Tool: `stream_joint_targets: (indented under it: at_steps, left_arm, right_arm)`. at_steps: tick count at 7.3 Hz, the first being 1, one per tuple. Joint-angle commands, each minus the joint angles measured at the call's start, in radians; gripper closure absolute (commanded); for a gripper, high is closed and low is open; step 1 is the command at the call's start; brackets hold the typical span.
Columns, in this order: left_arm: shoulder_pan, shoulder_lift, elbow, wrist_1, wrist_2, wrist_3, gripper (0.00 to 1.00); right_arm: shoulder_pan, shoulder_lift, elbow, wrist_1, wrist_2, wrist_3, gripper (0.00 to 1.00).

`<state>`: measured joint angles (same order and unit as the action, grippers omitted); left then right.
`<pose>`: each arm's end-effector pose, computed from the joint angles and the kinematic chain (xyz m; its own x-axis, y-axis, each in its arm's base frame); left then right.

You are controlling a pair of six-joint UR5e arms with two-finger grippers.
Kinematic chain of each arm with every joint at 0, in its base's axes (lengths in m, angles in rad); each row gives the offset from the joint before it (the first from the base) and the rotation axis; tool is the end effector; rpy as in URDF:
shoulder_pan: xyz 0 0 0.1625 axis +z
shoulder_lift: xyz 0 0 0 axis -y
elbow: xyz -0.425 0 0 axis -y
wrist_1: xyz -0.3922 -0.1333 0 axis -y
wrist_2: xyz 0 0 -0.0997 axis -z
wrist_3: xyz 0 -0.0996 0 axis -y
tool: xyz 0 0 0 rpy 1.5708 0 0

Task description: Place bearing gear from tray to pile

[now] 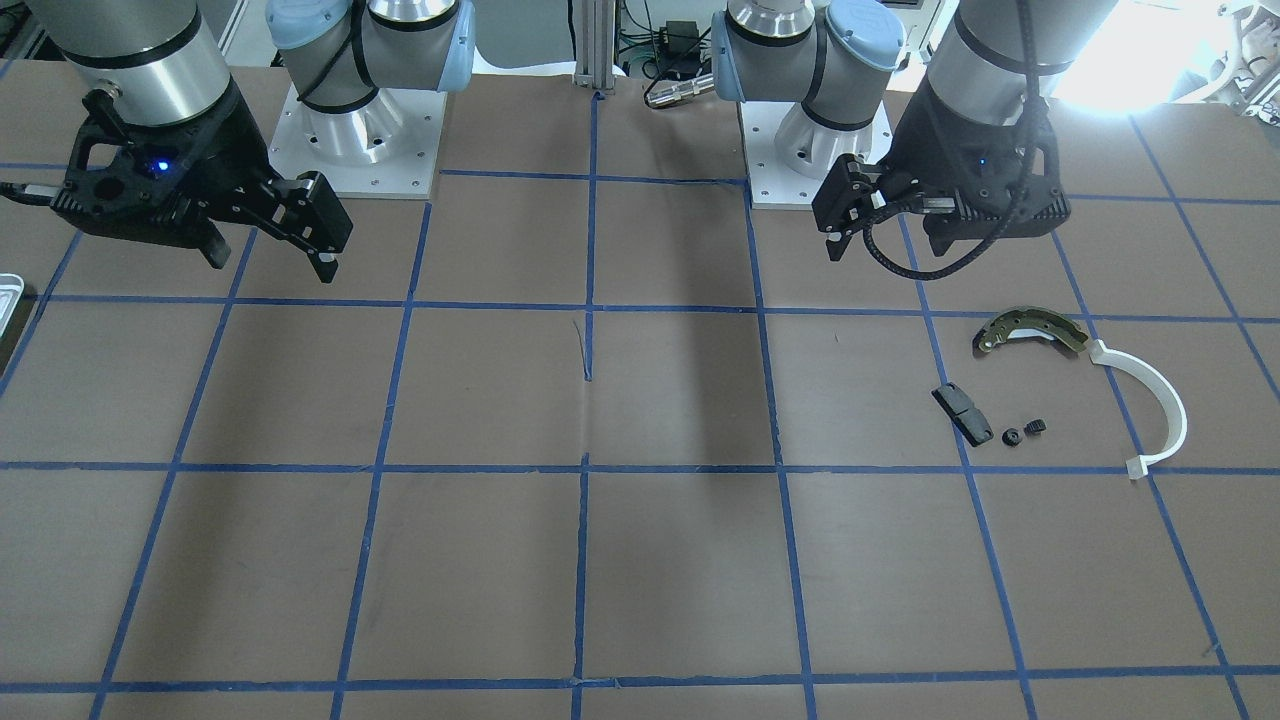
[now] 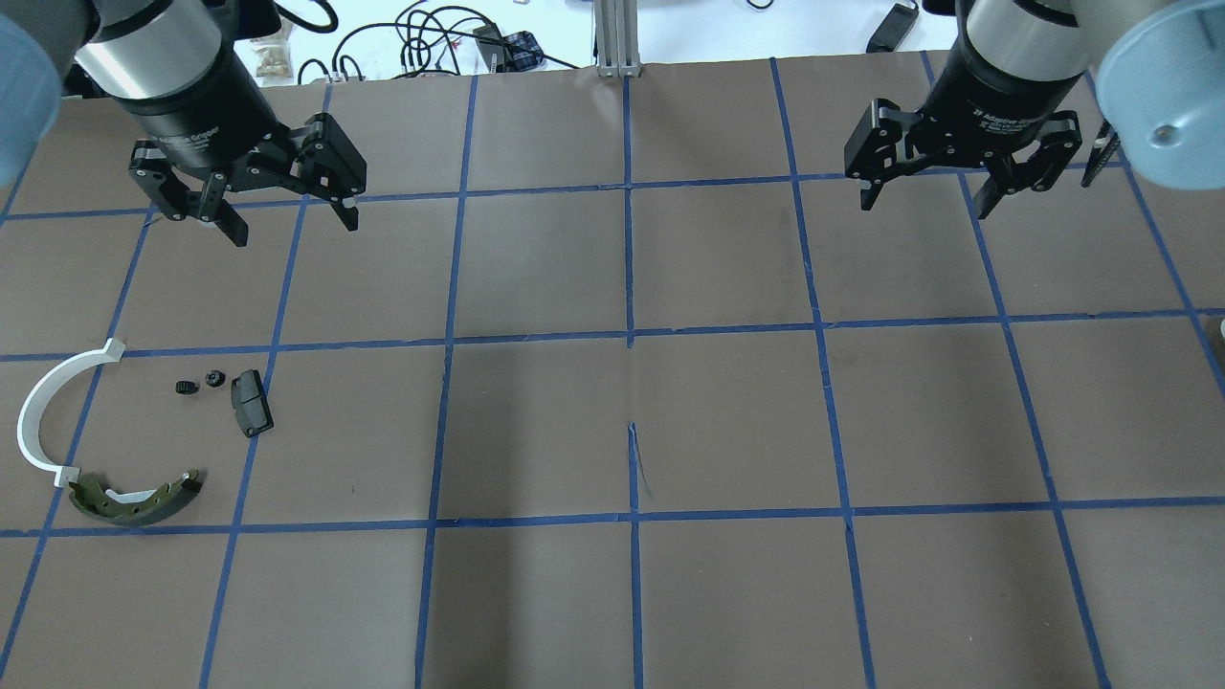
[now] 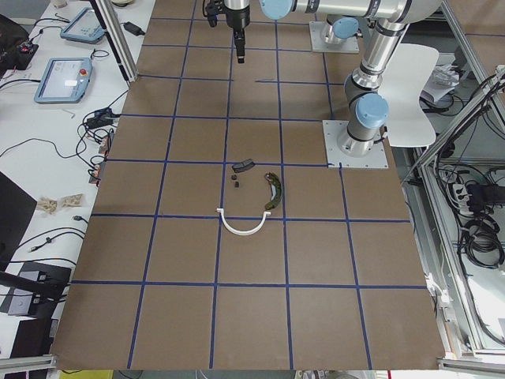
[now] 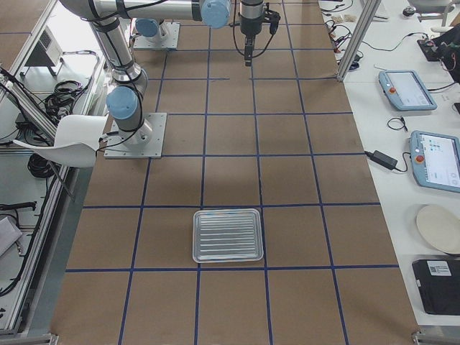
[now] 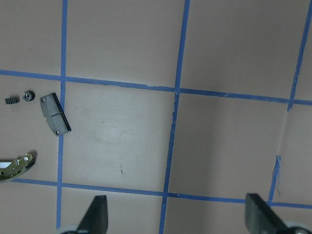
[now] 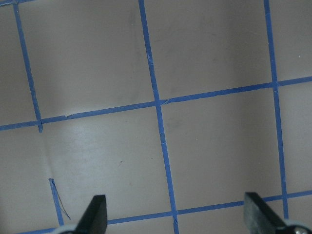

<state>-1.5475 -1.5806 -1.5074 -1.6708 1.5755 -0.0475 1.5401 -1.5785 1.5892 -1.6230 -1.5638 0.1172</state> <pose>-0.1214 -0.4937 0.5044 -0.9975 -0.0705 -0.0069 -0.0707 0.9964 0.0461 0.1188 -0.4965 0.4879 -0.9891 0.1470 -0.0118 0.1473 0.9883 -0.0404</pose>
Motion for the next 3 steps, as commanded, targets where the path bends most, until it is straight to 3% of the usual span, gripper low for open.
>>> stream_joint_targets:
  at_steps: [1,3]
  left_arm:
    - [0.001,0.007,0.003,-0.009,-0.009,0.015,0.0]
    - [0.0,0.013,-0.002,-0.009,-0.008,0.015,0.0]
  right_arm:
    - [0.0,0.0,0.0,0.0,-0.001,-0.001,0.0]
    - [0.0,0.0,0.0,0.0,-0.001,-0.001,0.0]
